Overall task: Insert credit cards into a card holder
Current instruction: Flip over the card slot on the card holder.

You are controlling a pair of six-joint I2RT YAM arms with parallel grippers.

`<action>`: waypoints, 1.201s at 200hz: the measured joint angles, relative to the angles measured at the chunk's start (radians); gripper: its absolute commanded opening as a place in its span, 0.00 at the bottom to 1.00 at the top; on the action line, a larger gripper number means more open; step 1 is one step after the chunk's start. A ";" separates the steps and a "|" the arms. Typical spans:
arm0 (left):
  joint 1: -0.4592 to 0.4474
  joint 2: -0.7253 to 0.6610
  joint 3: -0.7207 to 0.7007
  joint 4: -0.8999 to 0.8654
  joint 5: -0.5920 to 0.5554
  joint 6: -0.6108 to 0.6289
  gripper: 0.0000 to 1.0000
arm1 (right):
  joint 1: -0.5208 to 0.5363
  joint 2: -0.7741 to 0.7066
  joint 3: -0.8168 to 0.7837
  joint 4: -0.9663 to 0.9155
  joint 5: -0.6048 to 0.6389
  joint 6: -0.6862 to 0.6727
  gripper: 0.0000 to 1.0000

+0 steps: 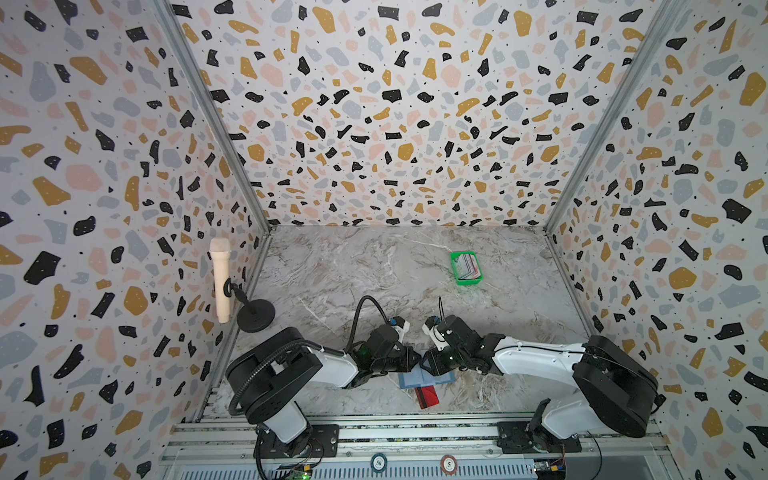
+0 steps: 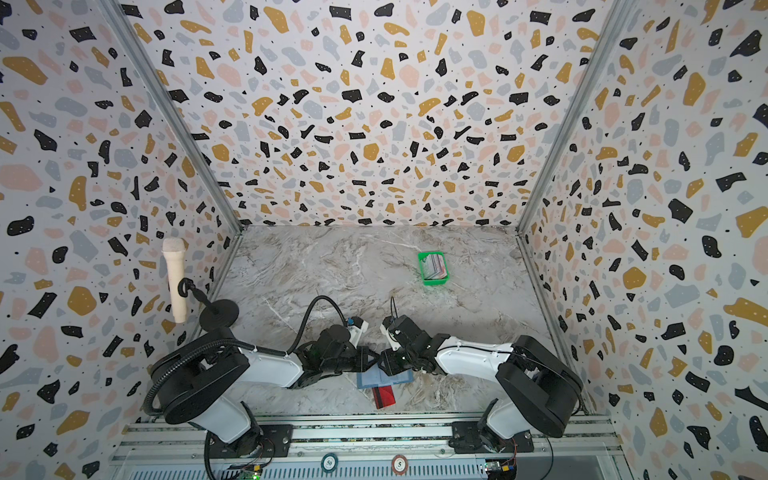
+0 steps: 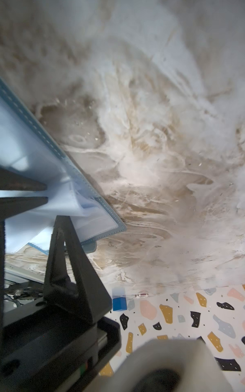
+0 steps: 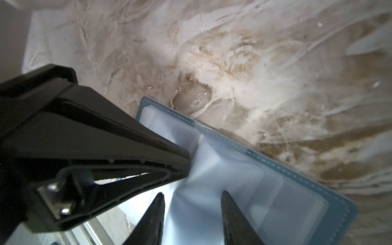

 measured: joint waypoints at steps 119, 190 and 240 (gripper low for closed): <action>0.000 0.017 0.003 0.003 0.000 0.030 0.00 | -0.067 -0.101 -0.033 -0.078 0.082 -0.004 0.46; 0.000 0.038 0.003 0.035 0.009 0.029 0.00 | -0.062 -0.048 -0.033 -0.050 0.069 -0.011 0.49; 0.000 0.060 0.002 0.069 0.023 0.027 0.00 | -0.060 -0.010 -0.033 0.037 -0.032 -0.001 0.51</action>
